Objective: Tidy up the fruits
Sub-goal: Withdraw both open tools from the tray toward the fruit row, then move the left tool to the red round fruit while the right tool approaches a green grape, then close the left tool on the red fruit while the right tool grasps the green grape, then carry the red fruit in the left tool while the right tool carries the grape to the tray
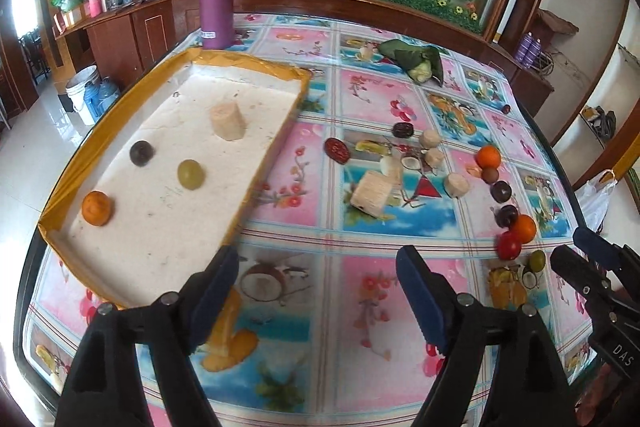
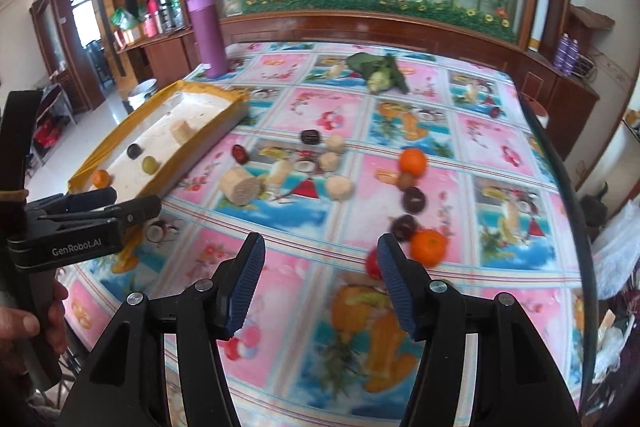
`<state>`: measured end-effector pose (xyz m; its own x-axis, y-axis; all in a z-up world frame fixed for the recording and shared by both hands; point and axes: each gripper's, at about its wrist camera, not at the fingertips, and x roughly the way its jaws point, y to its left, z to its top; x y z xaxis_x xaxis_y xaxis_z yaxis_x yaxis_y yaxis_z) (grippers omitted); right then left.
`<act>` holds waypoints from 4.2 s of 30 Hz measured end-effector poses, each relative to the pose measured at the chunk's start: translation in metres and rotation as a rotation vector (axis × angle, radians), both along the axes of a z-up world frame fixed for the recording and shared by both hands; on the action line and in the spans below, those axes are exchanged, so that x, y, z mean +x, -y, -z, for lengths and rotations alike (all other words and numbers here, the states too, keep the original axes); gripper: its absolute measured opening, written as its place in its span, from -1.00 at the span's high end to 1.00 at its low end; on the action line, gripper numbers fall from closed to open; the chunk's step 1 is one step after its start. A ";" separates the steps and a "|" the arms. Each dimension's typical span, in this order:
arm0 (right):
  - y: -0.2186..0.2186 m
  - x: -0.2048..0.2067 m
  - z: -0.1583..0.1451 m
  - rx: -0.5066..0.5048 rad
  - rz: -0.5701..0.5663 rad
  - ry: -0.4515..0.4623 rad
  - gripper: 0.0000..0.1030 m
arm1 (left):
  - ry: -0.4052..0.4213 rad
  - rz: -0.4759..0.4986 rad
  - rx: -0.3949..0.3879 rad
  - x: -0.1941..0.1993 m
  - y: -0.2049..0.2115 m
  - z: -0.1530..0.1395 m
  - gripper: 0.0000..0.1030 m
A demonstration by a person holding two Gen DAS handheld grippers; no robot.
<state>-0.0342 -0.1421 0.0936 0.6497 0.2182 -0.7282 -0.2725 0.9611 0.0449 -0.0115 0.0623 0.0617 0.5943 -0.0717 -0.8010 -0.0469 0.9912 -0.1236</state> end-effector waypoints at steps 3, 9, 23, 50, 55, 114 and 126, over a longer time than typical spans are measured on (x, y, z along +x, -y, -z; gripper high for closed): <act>0.022 -0.005 -0.003 0.000 0.037 0.012 -0.12 | -0.011 0.024 0.012 0.002 0.020 0.002 -0.62; 0.067 -0.016 0.004 0.014 0.117 0.000 -0.14 | -0.030 0.087 0.048 -0.002 0.059 0.010 -0.71; 0.116 0.000 0.045 0.065 0.138 -0.124 -0.15 | -0.087 0.172 0.088 -0.010 0.099 0.022 -0.76; 0.134 0.018 0.066 0.063 0.061 -0.137 0.56 | -0.114 0.343 0.041 0.042 0.185 0.043 -0.59; 0.147 0.014 0.067 0.083 0.092 -0.150 0.55 | -0.096 0.357 0.001 0.050 0.189 0.048 0.15; -0.087 0.040 0.021 0.040 -0.232 -0.071 0.56 | 0.037 -0.021 -0.079 -0.007 -0.086 -0.006 0.38; -0.153 0.071 0.010 0.047 -0.348 -0.063 0.56 | 0.019 -0.117 -0.061 0.004 -0.137 0.007 0.37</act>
<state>0.0366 0.0109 0.0837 0.4847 0.4528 -0.7483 -0.5787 0.8076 0.1138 -0.0073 0.1995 0.0542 0.6166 -0.0491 -0.7857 -0.1586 0.9698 -0.1851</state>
